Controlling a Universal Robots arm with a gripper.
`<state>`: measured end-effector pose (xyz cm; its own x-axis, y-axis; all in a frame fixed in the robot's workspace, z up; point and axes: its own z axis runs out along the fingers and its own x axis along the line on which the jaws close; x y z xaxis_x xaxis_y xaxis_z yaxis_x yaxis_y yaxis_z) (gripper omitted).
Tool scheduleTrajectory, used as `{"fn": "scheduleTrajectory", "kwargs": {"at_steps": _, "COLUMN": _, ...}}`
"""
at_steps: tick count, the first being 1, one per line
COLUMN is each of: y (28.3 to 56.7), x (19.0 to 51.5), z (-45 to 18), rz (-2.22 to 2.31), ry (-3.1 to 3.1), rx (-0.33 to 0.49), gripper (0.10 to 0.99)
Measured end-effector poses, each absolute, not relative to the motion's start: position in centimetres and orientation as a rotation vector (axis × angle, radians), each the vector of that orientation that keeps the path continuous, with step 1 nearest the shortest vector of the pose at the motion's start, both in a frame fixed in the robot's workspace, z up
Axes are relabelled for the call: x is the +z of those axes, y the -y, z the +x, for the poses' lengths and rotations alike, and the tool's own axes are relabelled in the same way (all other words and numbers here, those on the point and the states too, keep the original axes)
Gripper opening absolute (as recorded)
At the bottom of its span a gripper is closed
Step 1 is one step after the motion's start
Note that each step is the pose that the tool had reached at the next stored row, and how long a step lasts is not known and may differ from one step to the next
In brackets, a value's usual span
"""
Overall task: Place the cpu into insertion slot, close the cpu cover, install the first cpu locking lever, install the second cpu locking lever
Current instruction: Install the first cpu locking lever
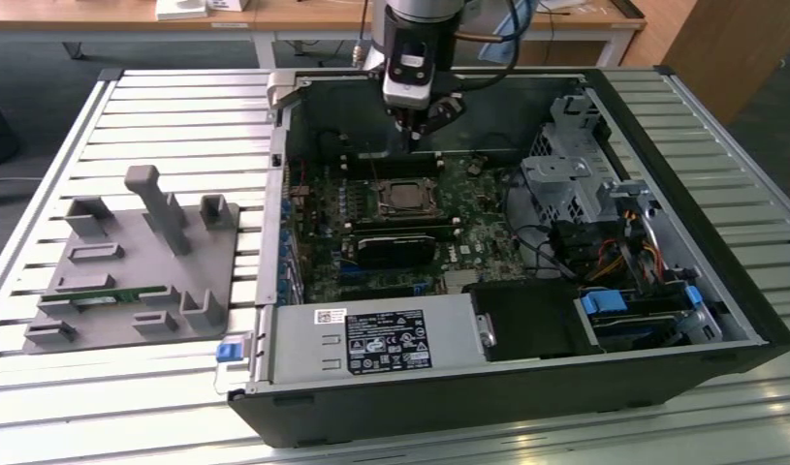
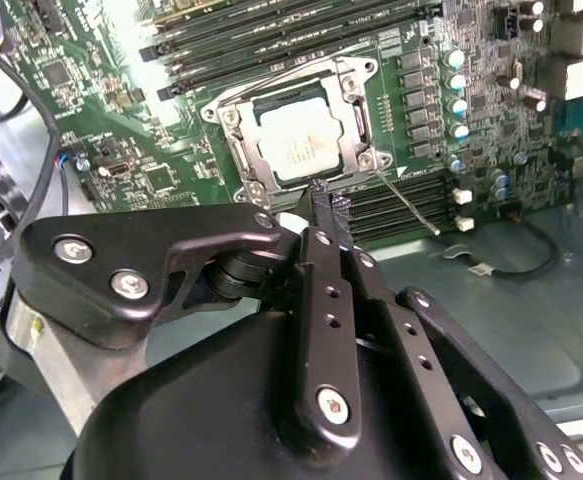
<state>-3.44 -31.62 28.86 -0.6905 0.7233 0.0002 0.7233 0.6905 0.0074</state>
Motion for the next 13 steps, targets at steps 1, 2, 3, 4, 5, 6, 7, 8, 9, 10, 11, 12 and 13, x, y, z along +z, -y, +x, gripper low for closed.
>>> {"fn": "scheduleTrajectory", "kwargs": {"at_steps": 1, "y": 31.62, "x": 28.86, "z": -3.44, "rz": 1.221, "ry": -2.892, "rx": 0.011, "gripper": 0.106}}
{"fn": "scheduleTrajectory", "kwargs": {"at_steps": 2, "y": 31.62, "x": 28.86, "z": -3.44, "rz": 1.204, "ry": -2.899, "rx": 0.011, "gripper": 0.106}}
{"fn": "scheduleTrajectory", "kwargs": {"at_steps": 3, "y": 31.62, "x": 28.86, "z": -3.44, "rz": 1.185, "ry": -2.907, "rx": 0.011, "gripper": 0.106}}
{"fn": "scheduleTrajectory", "kwargs": {"at_steps": 4, "y": 31.62, "x": 28.86, "z": -3.44, "rz": 1.166, "ry": -2.914, "rx": 0.011, "gripper": 0.106}}
{"fn": "scheduleTrajectory", "kwargs": {"at_steps": 5, "y": 31.62, "x": 28.86, "z": -3.44, "rz": 1.145, "ry": -2.923, "rx": 0.011, "gripper": 0.106}}
{"fn": "scheduleTrajectory", "kwargs": {"at_steps": 6, "y": 31.62, "x": 28.86, "z": -3.44, "rz": 1.122, "ry": -2.932, "rx": 0.011, "gripper": 0.106}}
{"fn": "scheduleTrajectory", "kwargs": {"at_steps": 7, "y": 31.62, "x": 28.86, "z": -3.44, "rz": 1.095, "ry": -2.942, "rx": 0.011, "gripper": 0.106}}
{"fn": "scheduleTrajectory", "kwargs": {"at_steps": 8, "y": 31.62, "x": 28.86, "z": -3.44, "rz": 1.069, "ry": -2.952, "rx": 0.011, "gripper": 0.106}}
{"fn": "scheduleTrajectory", "kwargs": {"at_steps": 9, "y": 31.62, "x": 28.86, "z": -3.44, "rz": 1.042, "ry": -2.961, "rx": 0.011, "gripper": 0.106}}
{"fn": "scheduleTrajectory", "kwargs": {"at_steps": 10, "y": 31.62, "x": 28.86, "z": -3.44, "rz": 1.015, "ry": -2.971, "rx": 0.011, "gripper": 0.106}}
{"fn": "scheduleTrajectory", "kwargs": {"at_steps": 11, "y": 31.62, "x": 28.86, "z": -3.44, "rz": 0.988, "ry": -2.98, "rx": 0.011, "gripper": 0.106}}
{"fn": "scheduleTrajectory", "kwargs": {"at_steps": 12, "y": 31.62, "x": 28.85, "z": -3.44, "rz": 0.961, "ry": -2.989, "rx": 0.011, "gripper": 0.106}}
{"fn": "scheduleTrajectory", "kwargs": {"at_steps": 13, "y": 31.62, "x": 28.85, "z": -3.44, "rz": 0.934, "ry": -2.997, "rx": 0.011, "gripper": 0.106}}
